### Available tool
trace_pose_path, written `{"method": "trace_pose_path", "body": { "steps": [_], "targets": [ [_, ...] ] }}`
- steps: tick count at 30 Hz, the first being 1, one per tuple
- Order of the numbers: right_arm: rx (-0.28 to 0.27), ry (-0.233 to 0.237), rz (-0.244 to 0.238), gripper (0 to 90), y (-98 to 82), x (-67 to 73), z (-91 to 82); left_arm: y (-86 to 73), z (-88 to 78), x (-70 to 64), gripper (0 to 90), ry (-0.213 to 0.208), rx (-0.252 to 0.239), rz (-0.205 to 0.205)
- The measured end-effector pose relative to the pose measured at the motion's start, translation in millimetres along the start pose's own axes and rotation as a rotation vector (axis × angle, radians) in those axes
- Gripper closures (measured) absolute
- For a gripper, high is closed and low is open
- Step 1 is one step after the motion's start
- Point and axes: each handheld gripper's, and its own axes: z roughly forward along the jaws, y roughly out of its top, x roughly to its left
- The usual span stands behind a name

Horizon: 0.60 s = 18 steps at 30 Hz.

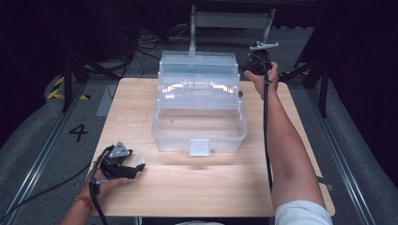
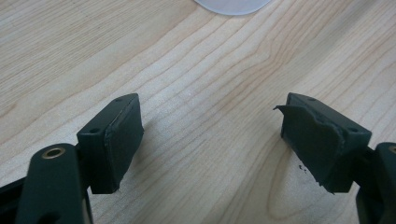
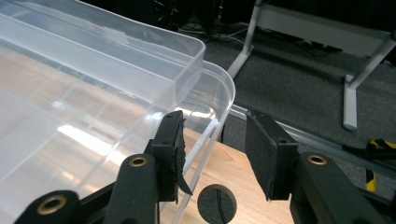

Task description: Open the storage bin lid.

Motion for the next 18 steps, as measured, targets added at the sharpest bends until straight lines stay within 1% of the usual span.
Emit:
{"method": "trace_pose_path", "body": {
  "steps": [5,7,8,9,10,11,13,18],
  "targets": [
    [-0.027,0.009,-0.024,56.0,-2.7,6.7,-18.2,0.0,0.1,0.1,21.3,0.000,-0.001,0.001],
    [-0.034,0.020,-0.048,55.3,-5.1,11.8,-26.6,-0.1,0.3,-0.1,21.3,0.002,-0.003,0.000],
    [-0.036,0.021,-0.054,55.0,-5.8,13.9,-29.5,-0.1,0.3,-0.1,21.3,0.002,-0.003,0.000],
    [-0.038,0.019,-0.070,54.8,-7.3,16.5,-34.1,-0.2,0.6,-0.2,21.2,0.004,-0.006,-0.001],
    [-0.038,0.019,-0.070,54.8,-7.3,16.5,-34.1,-0.2,0.6,-0.2,21.2,0.004,-0.006,-0.001],
    [-0.048,0.020,-0.084,54.6,-9.9,20.1,-42.9,0.0,0.4,0.0,21.2,0.001,-0.002,0.001],
    [-0.060,0.018,-0.096,54.6,-11.6,22.2,-49.7,0.0,0.2,0.1,21.2,-0.001,-0.001,0.002],
    [-0.069,0.035,-0.109,53.0,-17.2,27.3,-64.6,0.2,0.3,0.6,21.1,-0.001,0.000,0.008]
  ]
}}
